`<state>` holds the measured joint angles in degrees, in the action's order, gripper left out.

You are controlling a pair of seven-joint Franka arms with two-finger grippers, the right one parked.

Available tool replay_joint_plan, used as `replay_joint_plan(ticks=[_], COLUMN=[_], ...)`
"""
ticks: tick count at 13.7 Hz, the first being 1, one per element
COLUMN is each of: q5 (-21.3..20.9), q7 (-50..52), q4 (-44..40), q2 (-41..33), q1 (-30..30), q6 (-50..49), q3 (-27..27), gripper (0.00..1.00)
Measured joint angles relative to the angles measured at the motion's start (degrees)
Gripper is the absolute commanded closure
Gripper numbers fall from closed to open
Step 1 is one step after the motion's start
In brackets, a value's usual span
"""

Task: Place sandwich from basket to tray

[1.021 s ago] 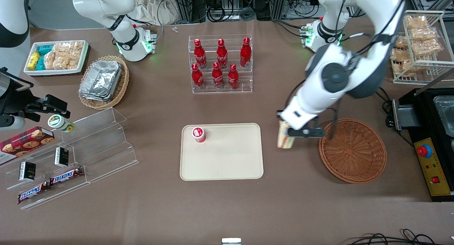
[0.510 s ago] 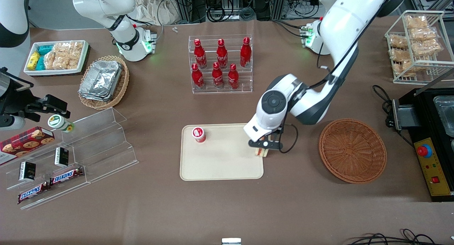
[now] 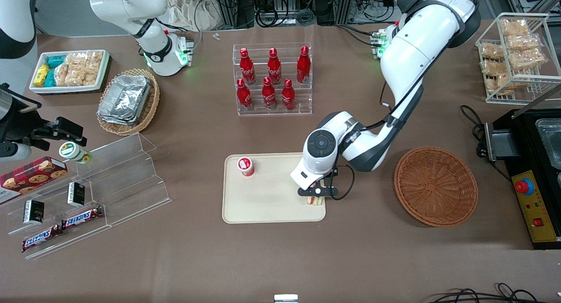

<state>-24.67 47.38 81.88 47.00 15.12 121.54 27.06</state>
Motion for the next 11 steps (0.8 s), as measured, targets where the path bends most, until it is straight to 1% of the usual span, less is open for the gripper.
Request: replay_joint_plan(ticks=[4, 6, 7, 9, 11], q5=[-0.6, -0.6, 0.0, 3.8, 8.7], q7=[2.6, 3.5, 3.7, 2.4, -1.9], q4=[-1.1, -2.6, -3.0, -3.5, -3.6], q2=[0.0, -2.1, -4.1, -9.9, -16.2], q1=[0.0, -0.2, -0.6, -2.3, -4.4], q6=[1.9, 1.5, -0.3, -6.1, -15.7], q3=[-0.1, -0.1, 0.0, 0.0, -0.1], gripper=[0.00, 0.00, 0.00, 0.00, 0.00])
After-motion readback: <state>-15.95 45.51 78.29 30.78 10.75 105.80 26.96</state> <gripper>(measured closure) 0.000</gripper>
